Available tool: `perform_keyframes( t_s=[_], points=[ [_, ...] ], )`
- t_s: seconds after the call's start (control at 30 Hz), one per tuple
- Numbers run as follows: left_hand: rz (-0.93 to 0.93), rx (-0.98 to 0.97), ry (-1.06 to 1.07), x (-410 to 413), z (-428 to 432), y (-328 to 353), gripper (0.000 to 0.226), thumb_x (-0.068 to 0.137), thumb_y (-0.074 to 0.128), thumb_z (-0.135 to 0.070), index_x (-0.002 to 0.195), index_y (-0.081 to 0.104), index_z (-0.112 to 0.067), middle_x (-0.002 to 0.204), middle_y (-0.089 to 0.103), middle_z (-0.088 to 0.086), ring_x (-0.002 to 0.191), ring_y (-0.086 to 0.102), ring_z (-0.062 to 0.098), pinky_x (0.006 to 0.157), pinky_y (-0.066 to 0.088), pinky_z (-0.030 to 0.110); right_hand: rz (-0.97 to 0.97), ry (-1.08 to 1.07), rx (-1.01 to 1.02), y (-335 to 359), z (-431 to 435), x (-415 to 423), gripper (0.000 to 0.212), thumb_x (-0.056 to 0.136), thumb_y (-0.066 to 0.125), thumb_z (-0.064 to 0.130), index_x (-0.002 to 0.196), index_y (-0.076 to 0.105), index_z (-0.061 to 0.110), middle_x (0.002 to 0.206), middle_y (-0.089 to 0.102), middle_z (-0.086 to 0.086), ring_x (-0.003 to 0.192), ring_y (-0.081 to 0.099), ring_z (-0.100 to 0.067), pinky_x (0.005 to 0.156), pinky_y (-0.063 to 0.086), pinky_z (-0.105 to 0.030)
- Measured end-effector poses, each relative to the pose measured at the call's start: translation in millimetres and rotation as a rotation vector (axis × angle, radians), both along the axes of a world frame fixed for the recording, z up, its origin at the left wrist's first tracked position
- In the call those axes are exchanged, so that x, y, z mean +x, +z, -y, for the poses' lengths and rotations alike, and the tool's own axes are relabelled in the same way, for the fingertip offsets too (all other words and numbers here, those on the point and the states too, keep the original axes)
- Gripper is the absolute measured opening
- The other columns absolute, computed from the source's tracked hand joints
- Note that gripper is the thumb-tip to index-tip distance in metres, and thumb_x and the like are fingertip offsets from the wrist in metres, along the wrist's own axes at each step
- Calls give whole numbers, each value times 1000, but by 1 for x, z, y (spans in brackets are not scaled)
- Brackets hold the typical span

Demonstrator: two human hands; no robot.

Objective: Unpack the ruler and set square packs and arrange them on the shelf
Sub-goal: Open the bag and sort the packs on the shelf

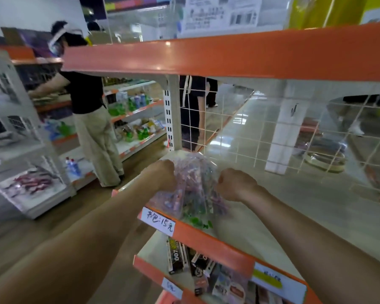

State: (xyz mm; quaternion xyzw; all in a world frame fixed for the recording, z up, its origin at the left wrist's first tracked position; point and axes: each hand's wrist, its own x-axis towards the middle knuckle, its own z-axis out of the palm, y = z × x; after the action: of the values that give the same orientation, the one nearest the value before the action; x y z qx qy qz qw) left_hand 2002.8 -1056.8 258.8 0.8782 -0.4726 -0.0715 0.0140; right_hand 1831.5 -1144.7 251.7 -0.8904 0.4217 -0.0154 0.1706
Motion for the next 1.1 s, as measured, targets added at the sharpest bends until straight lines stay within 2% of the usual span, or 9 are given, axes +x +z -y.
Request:
perform_keyframes(
  t_s=[0.1, 0.27, 0.37, 0.47, 0.6, 0.67, 0.73, 0.87, 1.1],
  points=[
    [-12, -14, 41, 21, -3, -3, 42, 86, 59, -23, 126, 56, -10, 129, 55, 8, 114, 56, 25, 93, 49, 35, 36, 24, -8, -5, 2, 25, 14, 89, 47, 20, 89, 60, 14, 97, 60, -9, 97, 61, -28, 71, 41, -27],
    [-59, -35, 25, 37, 8, -11, 45, 87, 59, -41, 119, 58, -9, 116, 60, 6, 101, 58, 24, 82, 50, 34, 72, 38, -16, -7, 4, 60, 34, 94, 50, 25, 123, 60, 10, 129, 57, -12, 115, 55, -28, 91, 44, -33],
    [-98, -5, 15, 38, 17, -16, 41, 87, 57, -48, 102, 59, -10, 96, 58, 4, 87, 56, 22, 71, 46, 32, 42, 17, -16, -17, 8, 76, 36, 92, 54, 35, 121, 59, 13, 126, 58, -10, 109, 57, -28, 85, 44, -32],
    [-111, -4, 26, 39, 23, -20, 46, 82, 60, -56, 102, 58, -15, 97, 59, 4, 92, 57, 23, 81, 49, 35, -66, 1, -54, -25, 5, 84, 46, 85, 61, 44, 123, 58, 18, 122, 59, -6, 105, 58, -26, 78, 42, -30],
    [-130, 20, 27, 39, 24, -18, 50, 81, 61, -61, 105, 55, -18, 95, 51, 1, 103, 56, 24, 95, 46, 41, -91, 2, -5, -24, 8, 85, 54, 84, 68, 36, 132, 50, 19, 133, 53, -8, 116, 54, -27, 92, 45, -34],
    [-173, 19, -2, 37, 25, -13, 37, 86, 61, -51, 105, 56, -19, 94, 51, 2, 97, 56, 22, 88, 47, 34, -103, -11, 67, -20, 10, 84, 56, 83, 69, 34, 133, 50, 17, 133, 53, -9, 116, 54, -26, 91, 45, -32],
    [-228, 29, -37, 37, 29, -11, 23, 90, 61, -38, 96, 58, -16, 91, 55, 5, 87, 56, 19, 77, 48, 29, -104, -26, 128, -14, 12, 80, 50, 82, 71, 34, 125, 55, 12, 123, 57, -10, 108, 56, -26, 81, 43, -27],
    [-334, -29, 19, 46, 33, -18, 25, 79, 68, -29, 69, 54, -10, 70, 55, 4, 60, 52, 17, 46, 37, 24, -15, -59, 253, -8, 22, 65, 32, 80, 75, 30, 69, 50, 14, 79, 52, -2, 65, 49, -13, 47, 36, -19],
    [-466, -156, 60, 48, 34, -15, 8, 77, 62, -2, 85, 66, -2, 70, 59, 8, 58, 51, 15, 42, 36, 17, 48, -140, 289, -9, 35, 48, 39, 81, 74, 32, 65, 45, 13, 64, 44, -1, 53, 42, -12, 44, 33, -22]
  ],
)
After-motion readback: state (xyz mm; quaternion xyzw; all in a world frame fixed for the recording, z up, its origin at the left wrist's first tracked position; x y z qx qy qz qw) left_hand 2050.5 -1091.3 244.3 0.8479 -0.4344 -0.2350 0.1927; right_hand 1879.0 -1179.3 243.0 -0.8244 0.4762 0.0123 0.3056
